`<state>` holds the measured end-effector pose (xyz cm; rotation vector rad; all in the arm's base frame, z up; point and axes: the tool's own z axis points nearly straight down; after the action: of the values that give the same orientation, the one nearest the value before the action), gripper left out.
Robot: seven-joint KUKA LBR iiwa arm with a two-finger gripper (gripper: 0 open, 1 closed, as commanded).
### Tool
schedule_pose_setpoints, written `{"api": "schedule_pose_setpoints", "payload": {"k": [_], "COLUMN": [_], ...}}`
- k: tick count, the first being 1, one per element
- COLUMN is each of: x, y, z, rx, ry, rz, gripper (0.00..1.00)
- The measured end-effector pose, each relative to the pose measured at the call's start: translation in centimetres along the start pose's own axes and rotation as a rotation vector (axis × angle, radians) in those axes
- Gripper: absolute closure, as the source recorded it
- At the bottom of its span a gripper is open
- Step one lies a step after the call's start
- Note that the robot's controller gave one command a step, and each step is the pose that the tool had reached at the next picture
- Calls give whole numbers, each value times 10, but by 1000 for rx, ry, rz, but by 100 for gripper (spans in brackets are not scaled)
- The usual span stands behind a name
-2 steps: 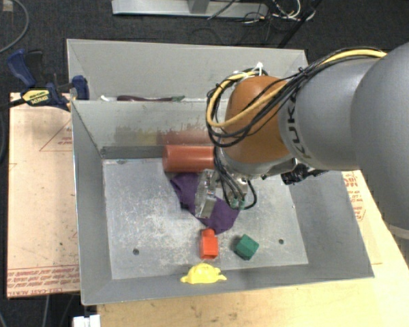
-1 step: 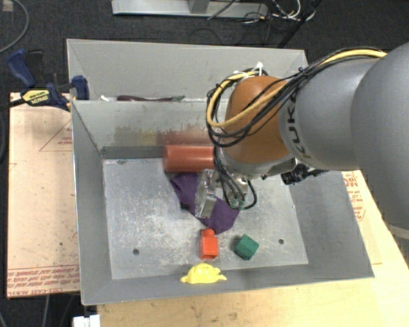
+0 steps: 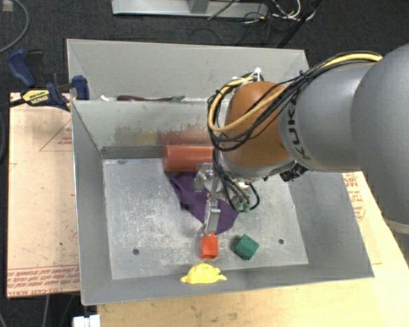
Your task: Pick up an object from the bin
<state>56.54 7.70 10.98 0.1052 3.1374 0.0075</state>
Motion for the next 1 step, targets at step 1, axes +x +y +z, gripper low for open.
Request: {"api": "schedule_pose_setpoints", "payload": {"k": [1], "x": [0], "y": [0], "z": [0], "rx": [-1], "ry": [-1], "rz": [0], "gripper": [0]}}
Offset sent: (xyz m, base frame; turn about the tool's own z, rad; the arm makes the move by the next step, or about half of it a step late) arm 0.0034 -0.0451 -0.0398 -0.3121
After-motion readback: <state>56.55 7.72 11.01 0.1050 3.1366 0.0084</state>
